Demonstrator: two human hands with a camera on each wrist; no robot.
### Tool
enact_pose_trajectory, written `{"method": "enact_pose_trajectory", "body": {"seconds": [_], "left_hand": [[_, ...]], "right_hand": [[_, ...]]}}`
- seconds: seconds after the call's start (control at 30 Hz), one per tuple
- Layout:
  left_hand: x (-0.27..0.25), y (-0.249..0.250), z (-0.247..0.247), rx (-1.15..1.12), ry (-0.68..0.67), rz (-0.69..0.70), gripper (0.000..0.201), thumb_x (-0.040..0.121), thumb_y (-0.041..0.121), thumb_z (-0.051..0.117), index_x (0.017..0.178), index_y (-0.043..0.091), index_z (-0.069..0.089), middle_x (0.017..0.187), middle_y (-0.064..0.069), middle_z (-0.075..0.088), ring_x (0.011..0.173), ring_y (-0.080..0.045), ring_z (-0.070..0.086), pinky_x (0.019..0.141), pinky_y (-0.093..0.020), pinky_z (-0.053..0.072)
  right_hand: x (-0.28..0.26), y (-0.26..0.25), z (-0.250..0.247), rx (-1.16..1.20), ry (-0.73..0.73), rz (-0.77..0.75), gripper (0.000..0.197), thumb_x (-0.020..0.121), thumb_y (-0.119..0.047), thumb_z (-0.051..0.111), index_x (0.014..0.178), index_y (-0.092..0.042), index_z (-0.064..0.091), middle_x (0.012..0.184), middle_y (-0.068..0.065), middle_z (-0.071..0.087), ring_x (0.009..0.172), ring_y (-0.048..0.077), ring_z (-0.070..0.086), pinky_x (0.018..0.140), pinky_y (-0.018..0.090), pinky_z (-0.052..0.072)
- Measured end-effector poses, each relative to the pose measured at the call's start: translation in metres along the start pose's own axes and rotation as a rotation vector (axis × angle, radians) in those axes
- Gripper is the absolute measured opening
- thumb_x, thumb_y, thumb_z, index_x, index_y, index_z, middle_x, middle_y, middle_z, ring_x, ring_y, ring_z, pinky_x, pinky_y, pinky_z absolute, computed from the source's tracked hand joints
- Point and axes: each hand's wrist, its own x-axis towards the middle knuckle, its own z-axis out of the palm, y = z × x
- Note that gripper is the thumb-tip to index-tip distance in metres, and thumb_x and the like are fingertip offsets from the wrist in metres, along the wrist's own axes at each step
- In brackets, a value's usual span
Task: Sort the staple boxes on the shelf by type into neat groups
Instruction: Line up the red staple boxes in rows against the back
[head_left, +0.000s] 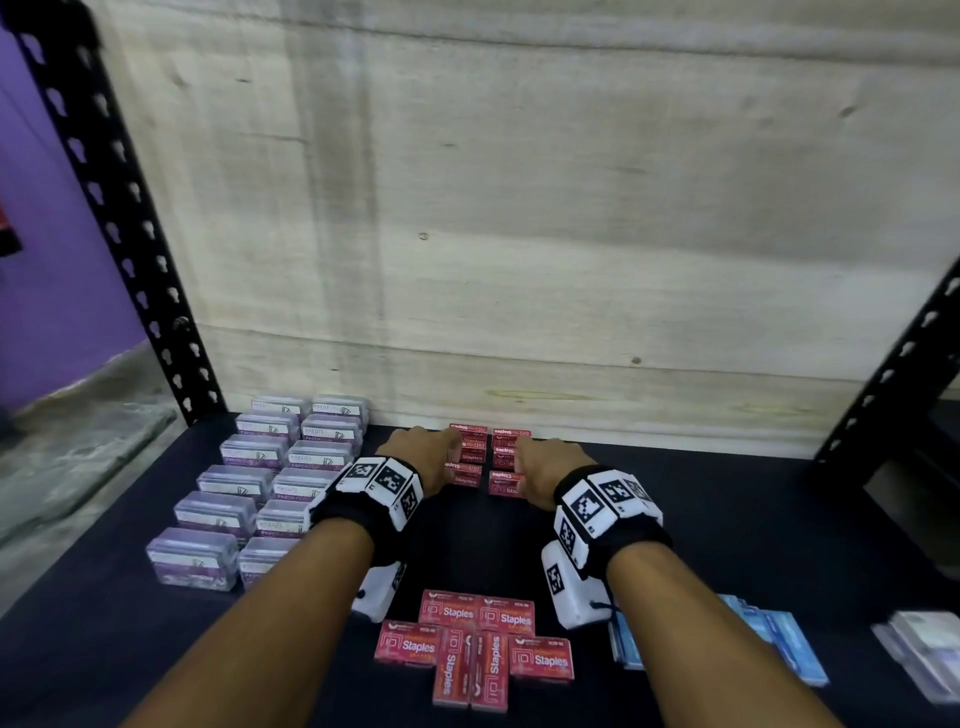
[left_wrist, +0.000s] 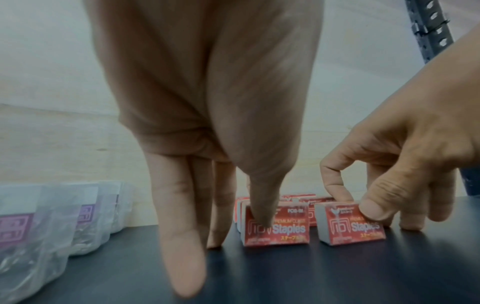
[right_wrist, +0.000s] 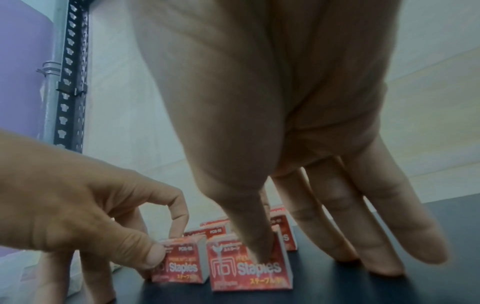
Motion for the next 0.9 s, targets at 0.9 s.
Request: {"method": "enact_pose_trajectory", "body": {"seconds": [0.9], "left_hand": [[0.008, 0.008, -0.001, 0.074, 0.031, -0.015, 0.042, 0.095, 0.035, 0.057, 0.134, 0.030, 0.043, 0.119, -0.010, 0.060, 0.109, -0.032, 0.058, 0.082, -0.039, 0.049]], "right_hand": [[0.008, 0.001, 0.007, 0.034, 0.087, 0.030, 0.039, 0.098, -0.014, 0.053, 0.134, -0.006, 0.041, 0.127, 0.016, 0.055, 0.117, 0.034, 0.054, 0.085, 0.036, 0.046]]}}
